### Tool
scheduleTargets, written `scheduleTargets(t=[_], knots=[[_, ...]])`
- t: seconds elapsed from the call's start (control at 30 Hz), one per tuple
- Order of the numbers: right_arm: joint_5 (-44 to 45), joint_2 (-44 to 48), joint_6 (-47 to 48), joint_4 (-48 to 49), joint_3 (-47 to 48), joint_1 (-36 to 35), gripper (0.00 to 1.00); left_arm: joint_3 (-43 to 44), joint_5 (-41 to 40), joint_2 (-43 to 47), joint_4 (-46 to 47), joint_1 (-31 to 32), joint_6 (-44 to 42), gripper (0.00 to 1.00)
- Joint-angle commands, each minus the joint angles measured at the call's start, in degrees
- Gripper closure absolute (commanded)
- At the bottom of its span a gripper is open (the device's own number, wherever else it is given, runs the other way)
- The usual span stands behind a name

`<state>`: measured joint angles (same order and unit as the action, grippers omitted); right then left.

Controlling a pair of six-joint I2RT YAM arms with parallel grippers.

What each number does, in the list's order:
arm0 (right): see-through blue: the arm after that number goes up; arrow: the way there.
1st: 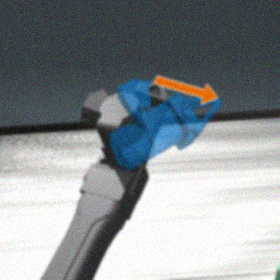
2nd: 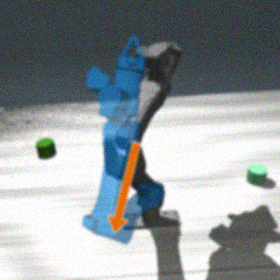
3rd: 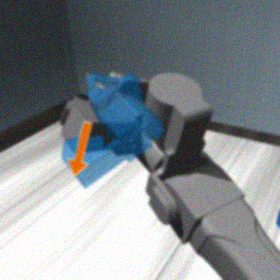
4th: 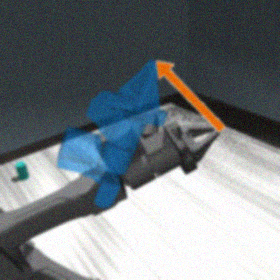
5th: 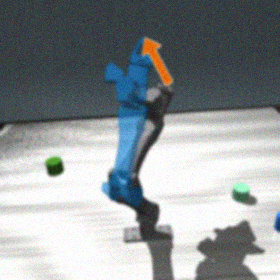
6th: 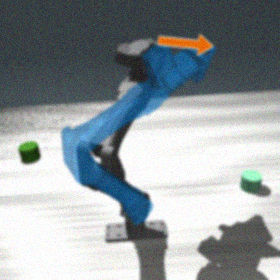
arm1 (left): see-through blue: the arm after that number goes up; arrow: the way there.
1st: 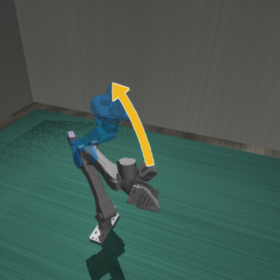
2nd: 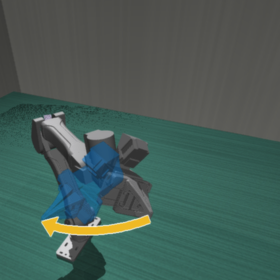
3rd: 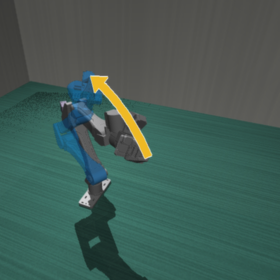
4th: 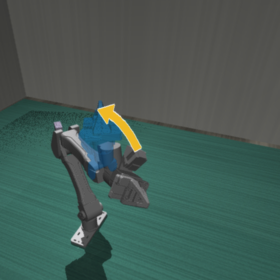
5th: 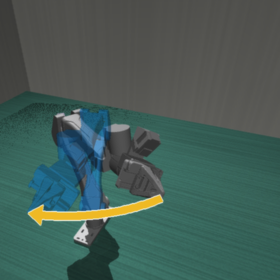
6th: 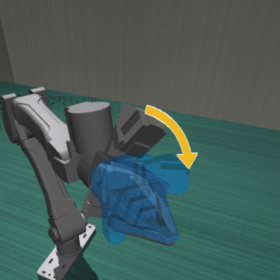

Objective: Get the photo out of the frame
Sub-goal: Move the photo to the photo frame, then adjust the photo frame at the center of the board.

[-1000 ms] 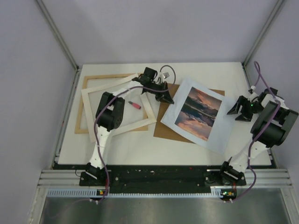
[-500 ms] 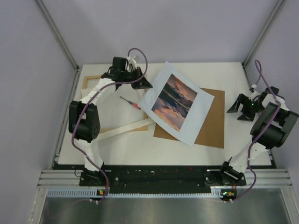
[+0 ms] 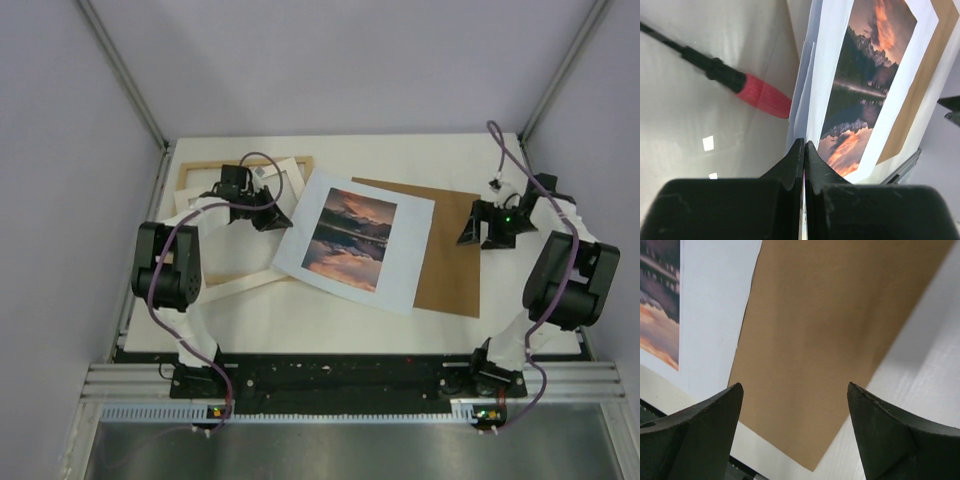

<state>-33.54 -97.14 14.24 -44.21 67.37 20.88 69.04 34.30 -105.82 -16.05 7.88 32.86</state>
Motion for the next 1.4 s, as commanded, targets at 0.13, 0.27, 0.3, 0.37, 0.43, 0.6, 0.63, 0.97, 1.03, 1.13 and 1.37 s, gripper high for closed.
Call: scheduleTargets(t=[0.13, 0.27, 0.3, 0.37, 0.43, 0.6, 0.63, 0.97, 1.03, 1.13, 1.37], knots=[[7.78, -0.76, 5.80, -0.89, -5.40, -6.20, 0.16, -3.55, -3.72, 6.41, 3.93, -0.67, 1.85, 0.98], [10.86, -3.40, 3.00, 2.01, -6.20, -6.47, 0.15, -4.61, -2.05, 7.21, 2.70, -0.06, 0.63, 0.79], [11.99, -4.36, 2.38, 2.98, -6.20, -6.47, 0.14, -4.87, -2.05, 7.56, 2.26, 0.12, 0.02, 0.74], [13.76, -6.38, 1.06, 4.47, -5.42, -6.38, 0.13, -5.14, -1.35, 8.17, 0.68, 0.47, -1.39, 0.61], [15.51, -8.67, -0.08, 5.79, -4.10, -6.47, 0.13, -6.19, -1.43, 9.22, -0.12, 0.65, -2.62, 0.54], [19.21, -13.50, -2.19, 8.26, 1.87, -6.38, 0.12, -7.33, -0.56, 10.19, -4.07, 1.96, -5.96, 0.42], [19.82, -14.47, -2.63, 8.43, 3.28, -6.38, 0.12, -7.68, -0.03, 10.20, -3.81, 2.31, -6.14, 0.41], [20.18, -18.27, -5.63, 7.73, 12.52, -6.38, 0.11, -3.31, 0.24, 8.62, -5.64, 6.01, -8.86, 0.19], [19.39, -15.63, -5.36, 7.29, 10.86, -6.47, 0.11, 1.25, 0.67, 7.65, -9.77, 4.17, -10.88, 0.02], [19.21, -8.97, -5.10, 6.41, 8.40, -6.38, 0.09, 9.51, -2.65, 6.59, -17.93, 2.67, -18.07, 0.01], [21.94, 11.51, -5.54, 6.15, 6.36, -6.30, 0.01, 14.54, -9.34, 19.40, -15.76, -0.32, -28.54, 0.01]])
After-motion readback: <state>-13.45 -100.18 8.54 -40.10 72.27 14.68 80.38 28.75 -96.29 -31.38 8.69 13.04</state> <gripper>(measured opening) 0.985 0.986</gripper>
